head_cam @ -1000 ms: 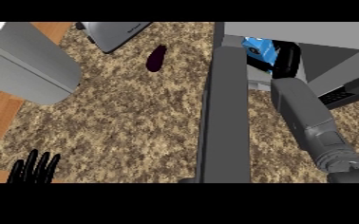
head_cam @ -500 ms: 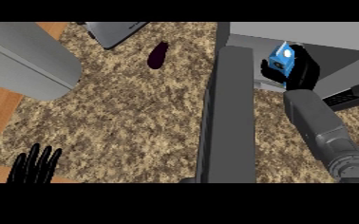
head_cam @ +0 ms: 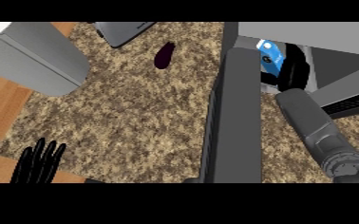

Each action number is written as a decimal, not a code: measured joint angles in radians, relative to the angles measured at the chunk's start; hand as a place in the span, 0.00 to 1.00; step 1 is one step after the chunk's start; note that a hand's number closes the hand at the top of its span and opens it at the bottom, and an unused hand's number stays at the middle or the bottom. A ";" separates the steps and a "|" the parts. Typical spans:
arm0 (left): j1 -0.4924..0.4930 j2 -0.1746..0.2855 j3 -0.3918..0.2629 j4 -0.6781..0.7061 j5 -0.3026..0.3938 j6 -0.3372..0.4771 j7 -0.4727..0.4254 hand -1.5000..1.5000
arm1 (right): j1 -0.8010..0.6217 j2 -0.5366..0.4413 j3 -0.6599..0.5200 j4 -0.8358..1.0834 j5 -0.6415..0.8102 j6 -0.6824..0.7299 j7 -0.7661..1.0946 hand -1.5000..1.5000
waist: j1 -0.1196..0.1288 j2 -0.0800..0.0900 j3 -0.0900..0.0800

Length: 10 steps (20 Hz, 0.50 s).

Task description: Pick up the milk, place it into the microwave and close the microwave

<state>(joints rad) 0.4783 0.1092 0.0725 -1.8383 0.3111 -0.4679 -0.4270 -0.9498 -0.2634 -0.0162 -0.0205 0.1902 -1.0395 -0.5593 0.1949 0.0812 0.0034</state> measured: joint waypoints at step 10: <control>-0.019 -0.006 0.001 0.020 -0.016 0.007 -0.014 0.00 | -0.049 0.083 0.036 0.005 0.035 0.152 -0.028 0.00 | -0.011 -0.008 0.004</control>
<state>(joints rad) 0.4597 0.1029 0.0740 -1.8186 0.2946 -0.4610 -0.4413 -0.9987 -0.1809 0.0199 -0.0154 0.2256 -0.8879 -0.5872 0.1836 0.0736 0.0078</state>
